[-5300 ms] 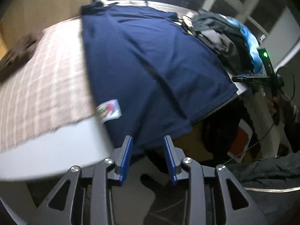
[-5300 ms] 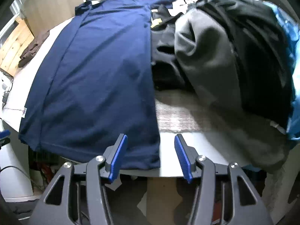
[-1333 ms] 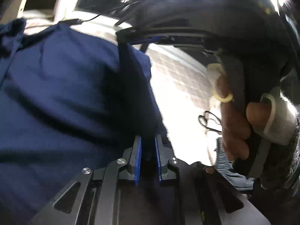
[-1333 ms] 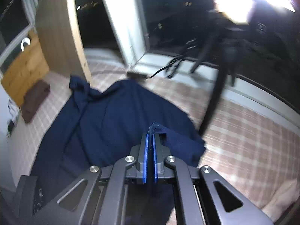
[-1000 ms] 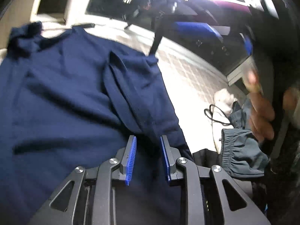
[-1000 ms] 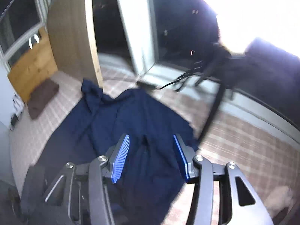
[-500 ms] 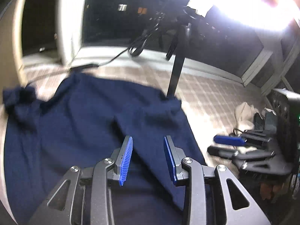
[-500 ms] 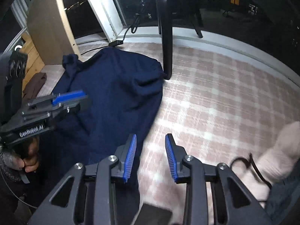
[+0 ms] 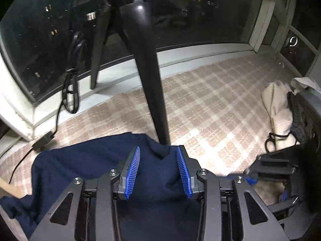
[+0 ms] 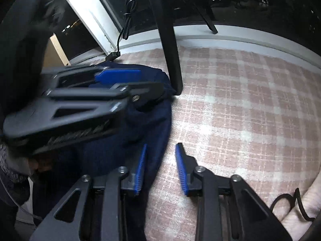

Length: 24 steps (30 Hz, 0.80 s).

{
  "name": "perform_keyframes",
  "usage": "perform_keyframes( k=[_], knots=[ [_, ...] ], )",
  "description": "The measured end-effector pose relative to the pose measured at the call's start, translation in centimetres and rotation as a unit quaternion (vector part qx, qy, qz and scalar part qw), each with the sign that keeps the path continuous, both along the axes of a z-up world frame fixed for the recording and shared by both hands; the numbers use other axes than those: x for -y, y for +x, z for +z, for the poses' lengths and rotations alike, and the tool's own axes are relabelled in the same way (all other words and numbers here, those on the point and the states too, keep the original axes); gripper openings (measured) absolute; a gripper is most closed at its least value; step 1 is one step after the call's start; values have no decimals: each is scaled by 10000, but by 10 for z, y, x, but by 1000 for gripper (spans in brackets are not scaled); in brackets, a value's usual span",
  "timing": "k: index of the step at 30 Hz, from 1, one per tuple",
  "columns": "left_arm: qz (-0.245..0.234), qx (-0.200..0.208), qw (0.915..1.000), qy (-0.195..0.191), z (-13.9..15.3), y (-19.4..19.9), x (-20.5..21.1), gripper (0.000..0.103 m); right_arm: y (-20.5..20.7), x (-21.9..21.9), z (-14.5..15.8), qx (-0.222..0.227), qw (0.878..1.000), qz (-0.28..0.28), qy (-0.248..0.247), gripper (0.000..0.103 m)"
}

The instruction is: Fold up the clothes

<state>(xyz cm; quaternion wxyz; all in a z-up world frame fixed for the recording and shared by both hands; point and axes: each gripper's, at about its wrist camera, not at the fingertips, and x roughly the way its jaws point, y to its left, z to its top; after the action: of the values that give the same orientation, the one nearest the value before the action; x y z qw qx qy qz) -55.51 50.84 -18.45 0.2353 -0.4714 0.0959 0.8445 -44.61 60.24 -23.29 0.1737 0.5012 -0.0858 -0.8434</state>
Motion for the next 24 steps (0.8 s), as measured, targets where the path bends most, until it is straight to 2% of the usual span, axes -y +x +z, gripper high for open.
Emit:
perform_keyframes(
  k=[1,4,6,11,12,13,14,19,22,24],
  knots=[
    [-66,-7,10000,-23,1,1,-2,34,0,1,-1,0,10000,31,-9,9],
    [-254,-21,9997,21,6,7,-4,31,1,2,-1,-23,10000,30,-48,6],
    [-413,-17,9991,46,10,16,-7,32,2,2,0,-63,10000,20,-75,5],
    [-624,110,9977,-230,3,17,-18,33,2,3,1,-100,9999,5,-69,5],
    [-593,167,9976,-308,-1,15,-19,30,2,4,1,-107,9999,17,-44,5],
    [-538,215,9978,-333,-4,13,-18,17,2,5,1,-114,9999,30,-18,5],
    [-470,253,9980,-327,-6,11,-17,8,3,6,2,-128,9999,41,22,5],
    [-258,152,9994,-165,-2,11,-5,4,2,6,-1,-96,9999,9,45,3],
    [-24,168,9995,252,9,9,16,3,8,6,3,-144,9998,7,150,3],
    [210,121,9989,391,13,7,31,3,11,5,5,-156,9997,32,203,3]
  ],
)
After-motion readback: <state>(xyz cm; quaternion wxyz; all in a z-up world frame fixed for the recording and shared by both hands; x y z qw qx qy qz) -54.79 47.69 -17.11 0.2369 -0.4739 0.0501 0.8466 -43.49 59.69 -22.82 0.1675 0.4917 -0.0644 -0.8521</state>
